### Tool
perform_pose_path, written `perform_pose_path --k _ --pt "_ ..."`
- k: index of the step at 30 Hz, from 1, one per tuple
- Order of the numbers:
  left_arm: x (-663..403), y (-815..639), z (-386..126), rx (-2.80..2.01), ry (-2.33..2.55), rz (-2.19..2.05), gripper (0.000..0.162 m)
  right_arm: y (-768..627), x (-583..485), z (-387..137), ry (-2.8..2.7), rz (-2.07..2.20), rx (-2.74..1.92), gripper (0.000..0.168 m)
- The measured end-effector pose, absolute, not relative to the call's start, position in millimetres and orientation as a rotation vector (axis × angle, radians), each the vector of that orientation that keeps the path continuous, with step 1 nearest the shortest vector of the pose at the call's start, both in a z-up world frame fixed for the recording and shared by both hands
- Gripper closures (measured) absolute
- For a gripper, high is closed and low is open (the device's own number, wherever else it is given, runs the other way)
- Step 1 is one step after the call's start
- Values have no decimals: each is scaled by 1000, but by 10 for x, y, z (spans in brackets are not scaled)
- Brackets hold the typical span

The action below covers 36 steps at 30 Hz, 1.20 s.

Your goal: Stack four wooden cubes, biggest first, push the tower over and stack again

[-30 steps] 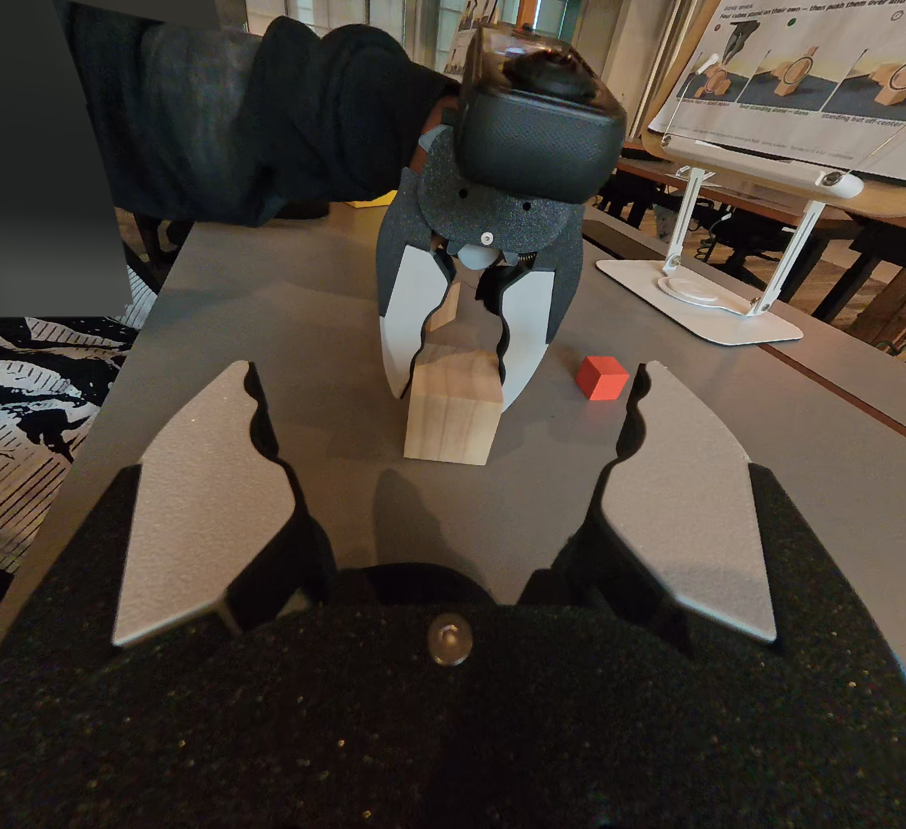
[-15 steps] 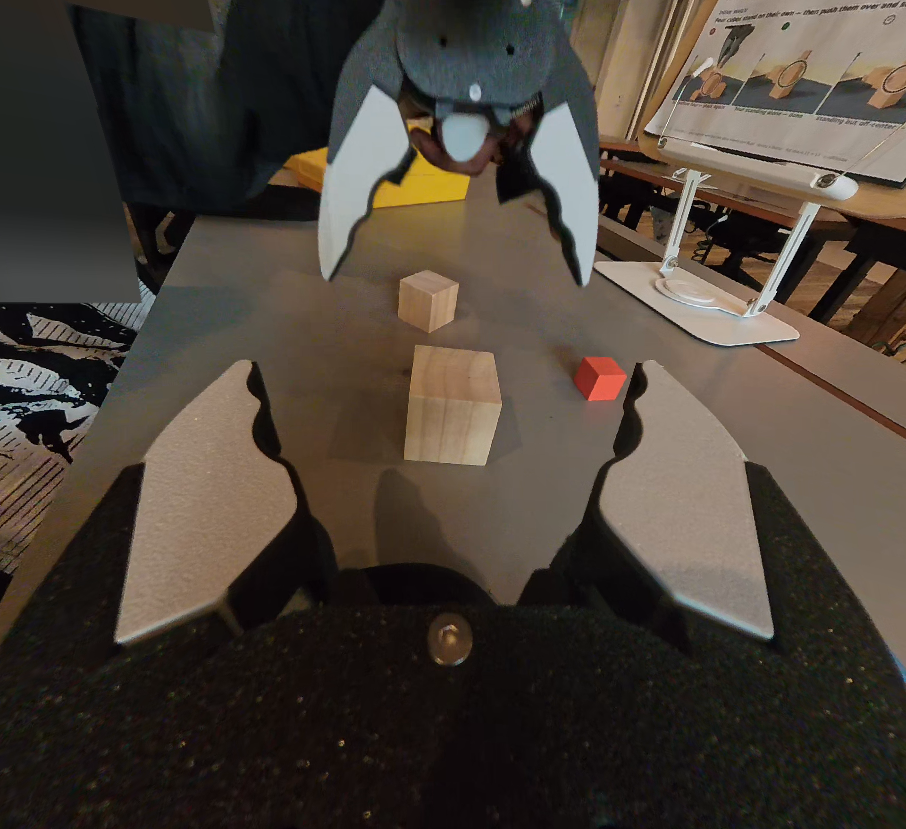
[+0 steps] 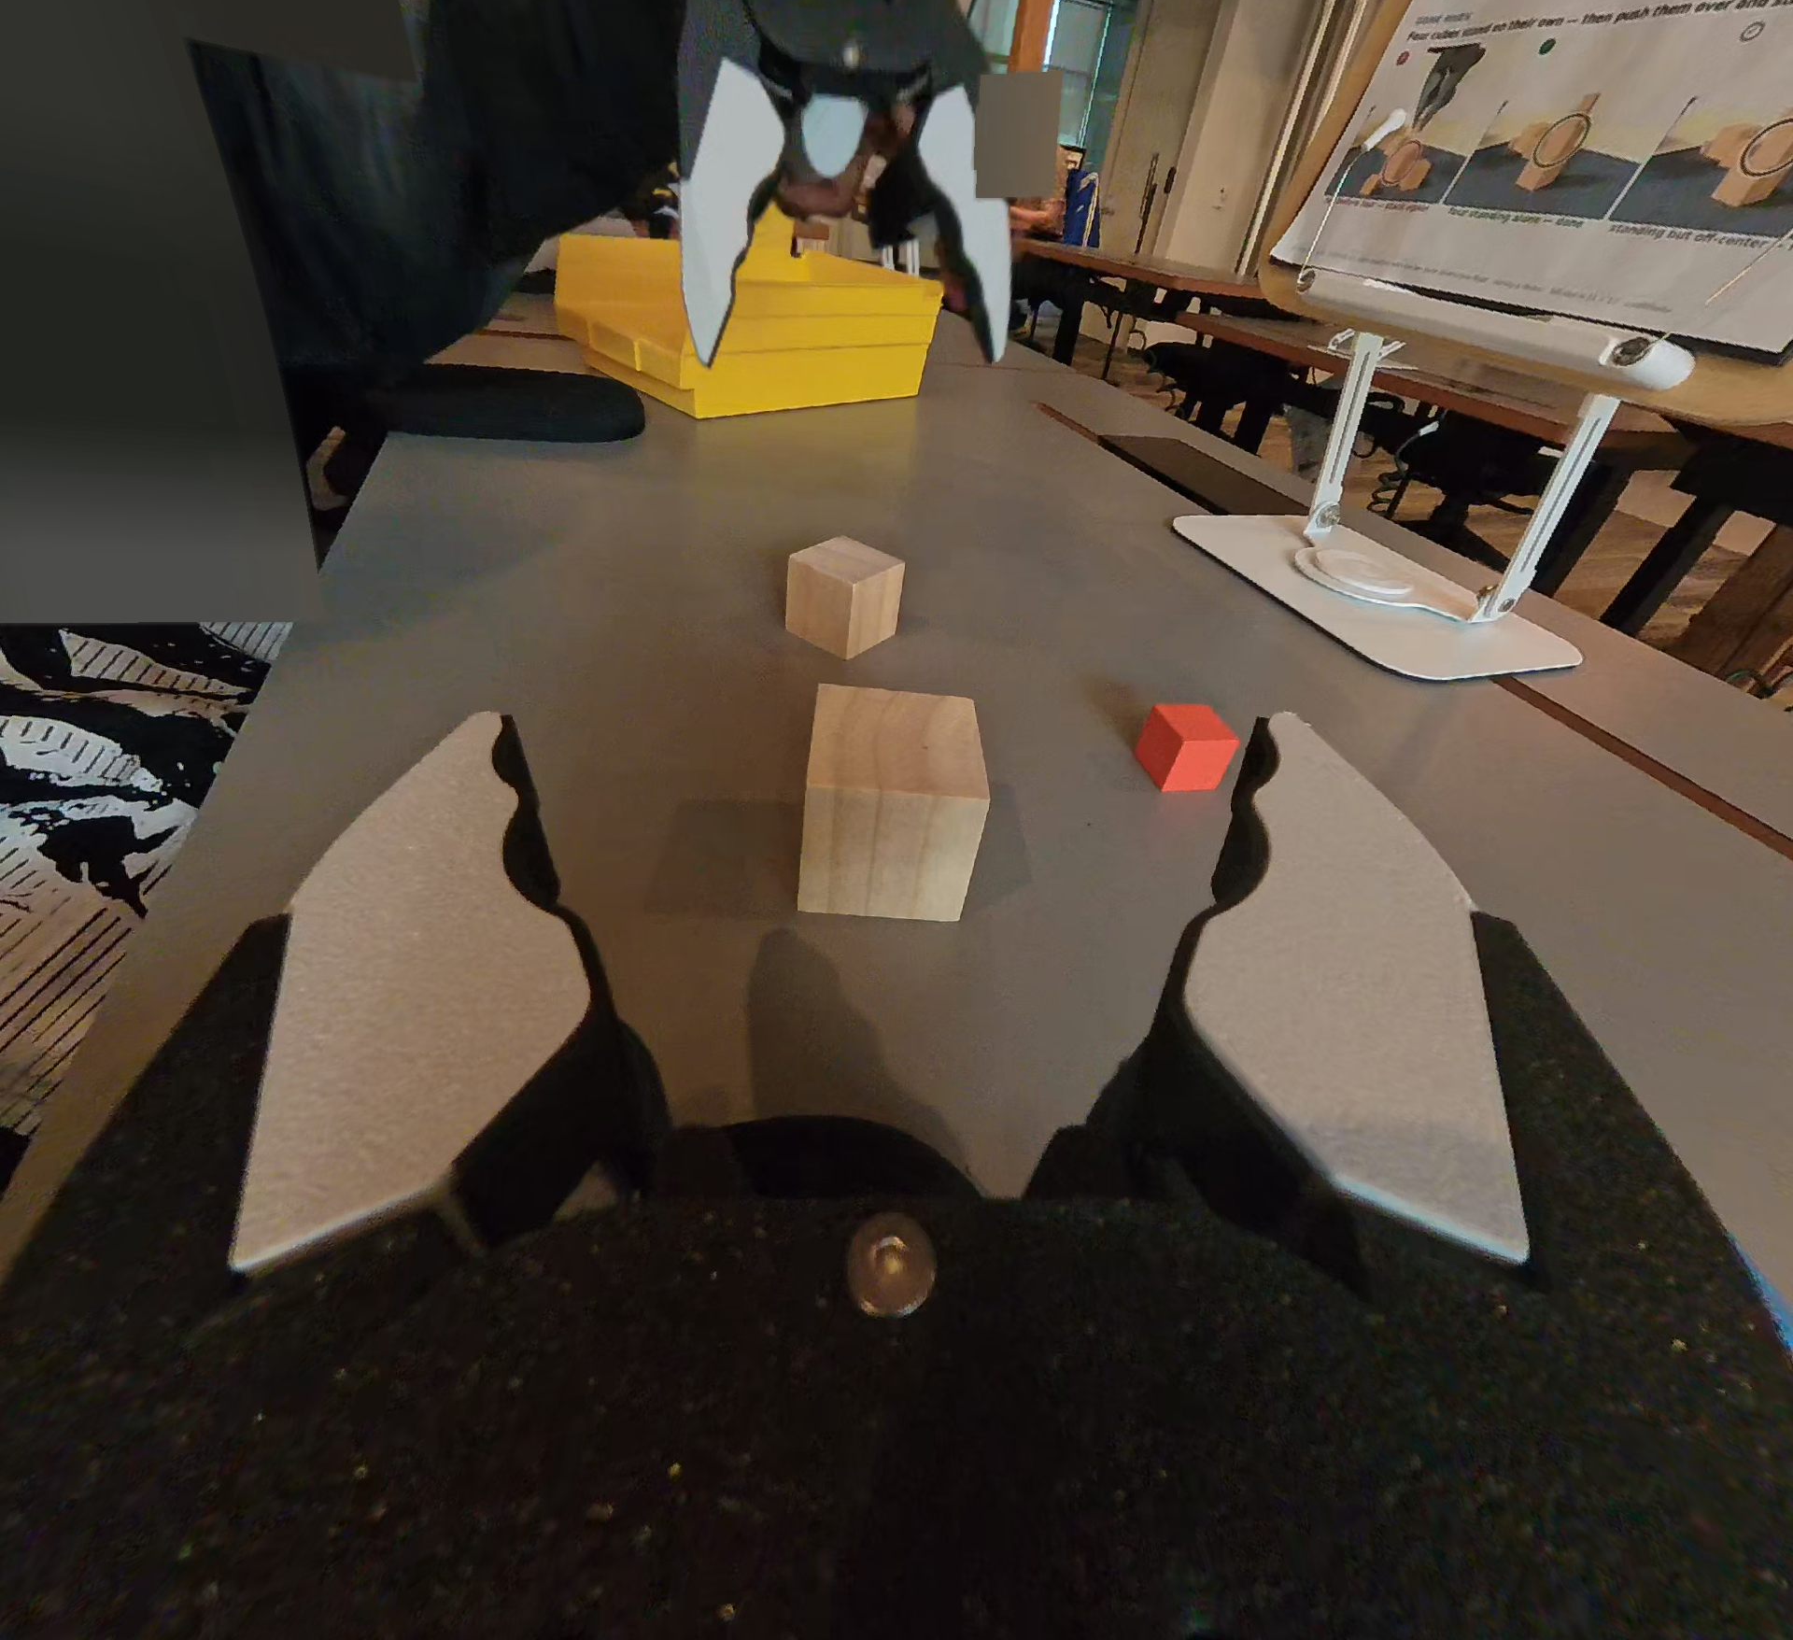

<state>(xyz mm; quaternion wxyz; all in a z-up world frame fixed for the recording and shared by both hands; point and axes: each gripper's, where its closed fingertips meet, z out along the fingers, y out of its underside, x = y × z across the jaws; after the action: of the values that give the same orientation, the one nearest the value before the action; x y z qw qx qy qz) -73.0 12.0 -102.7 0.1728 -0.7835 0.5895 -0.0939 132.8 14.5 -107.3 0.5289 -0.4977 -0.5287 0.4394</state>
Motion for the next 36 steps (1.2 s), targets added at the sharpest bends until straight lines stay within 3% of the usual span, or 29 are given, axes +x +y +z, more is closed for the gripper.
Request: perform_pose_path --k 13,15,17,18,30,36 --pt "-692 159 -1898 -2536 1392 -262 59 143 1333 -1069 -1261 1052 -1186 35" --pt "-689 165 -1971 -2550 1407 -233 74 141 1333 -1070 -1262 1051 -1185 35" --pt "-665 172 -1990 -2551 1407 -255 111 141 1335 -1069 -1262 1050 -1184 35" --pt "-658 191 -1976 -2545 1395 -263 114 141 1336 -1069 -1261 1050 -1183 35" --pt "-54 95 -1209 -2173 1815 -365 115 141 1333 -1076 -1265 1047 -1186 36" --pt "334 160 -1290 -2028 2118 -272 115 139 1335 -1074 -1265 1050 -1184 36"
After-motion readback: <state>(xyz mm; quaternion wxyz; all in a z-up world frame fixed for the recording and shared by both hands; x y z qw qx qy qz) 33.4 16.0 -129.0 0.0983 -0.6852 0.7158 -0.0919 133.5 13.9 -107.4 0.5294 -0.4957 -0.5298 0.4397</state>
